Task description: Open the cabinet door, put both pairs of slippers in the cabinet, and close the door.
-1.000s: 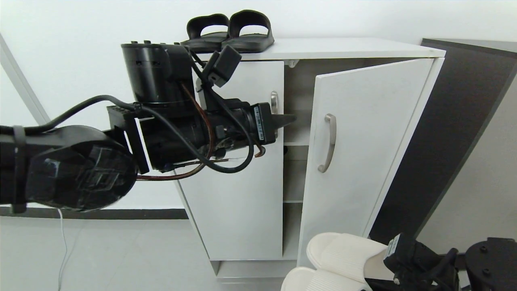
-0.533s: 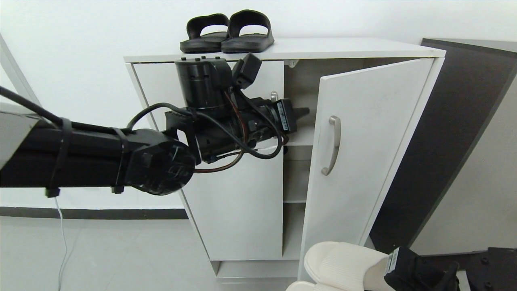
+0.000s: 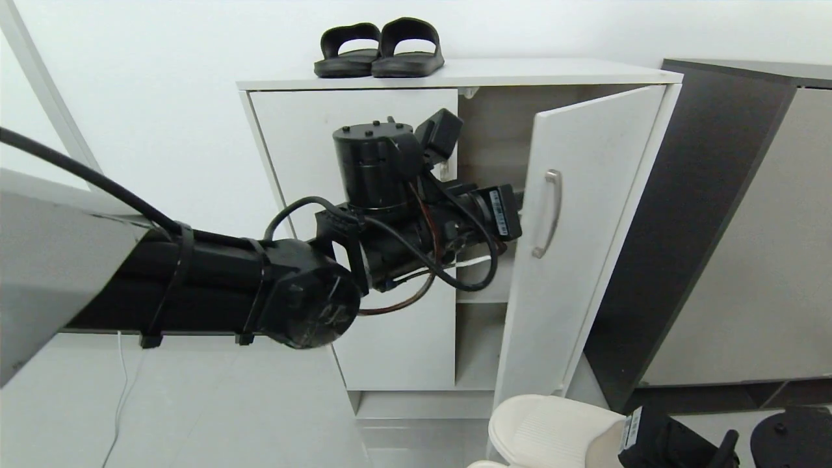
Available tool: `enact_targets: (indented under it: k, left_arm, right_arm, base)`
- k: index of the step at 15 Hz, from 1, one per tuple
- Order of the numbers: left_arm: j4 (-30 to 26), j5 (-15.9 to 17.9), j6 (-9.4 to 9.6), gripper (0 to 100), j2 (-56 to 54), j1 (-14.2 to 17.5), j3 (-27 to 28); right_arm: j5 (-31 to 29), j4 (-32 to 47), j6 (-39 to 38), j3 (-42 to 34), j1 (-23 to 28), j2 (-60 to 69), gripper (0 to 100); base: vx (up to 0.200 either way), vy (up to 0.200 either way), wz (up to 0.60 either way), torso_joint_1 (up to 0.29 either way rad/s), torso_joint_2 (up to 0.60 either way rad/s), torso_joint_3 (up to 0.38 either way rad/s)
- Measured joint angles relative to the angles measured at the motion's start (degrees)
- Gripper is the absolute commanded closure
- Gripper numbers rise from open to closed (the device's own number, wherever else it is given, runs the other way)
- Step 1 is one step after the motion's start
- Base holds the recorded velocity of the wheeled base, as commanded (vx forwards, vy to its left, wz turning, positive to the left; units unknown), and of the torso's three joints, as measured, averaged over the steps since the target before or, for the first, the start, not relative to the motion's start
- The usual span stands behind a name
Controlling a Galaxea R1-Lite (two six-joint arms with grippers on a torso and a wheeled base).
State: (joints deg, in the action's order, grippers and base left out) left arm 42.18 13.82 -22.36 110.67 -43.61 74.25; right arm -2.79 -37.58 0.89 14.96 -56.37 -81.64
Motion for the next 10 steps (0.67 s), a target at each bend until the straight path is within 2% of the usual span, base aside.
enact_targets:
  k: [2, 5, 8, 10]
  left_arm:
    - [2.2, -0.1, 0.05, 100, 0.0, -2.5, -1.0]
    - [2.4, -0.3, 0.06, 100, 0.0, -2.7, -1.4]
    - [2.2, -2.0, 0.2, 100, -1.0, 1.8, -2.1]
    - [1.7, -3.9, 1.45, 100, -4.2, 6.0, -4.2]
  right_arm:
    - [-0.1, -0.1, 0.0, 0.0, 0.0, 0.0, 100]
    - [-0.1, -0.1, 0.0, 0.0, 0.0, 0.0, 100]
    - [-0.6, -0.2, -0.6, 1.1, 0.9, -0.4, 100]
    - [-3.7, -0.2, -0.8, 3.5, 3.8, -1.1, 100]
  base:
    - [0.0, 0.0, 0.0, 0.0, 0.0, 0.0]
    - [0.0, 0.0, 0.0, 0.0, 0.0, 0.0]
    - [0.0, 0.0, 0.0, 0.0, 0.0, 0.0]
    - [0.0, 0.0, 0.0, 0.0, 0.0, 0.0]
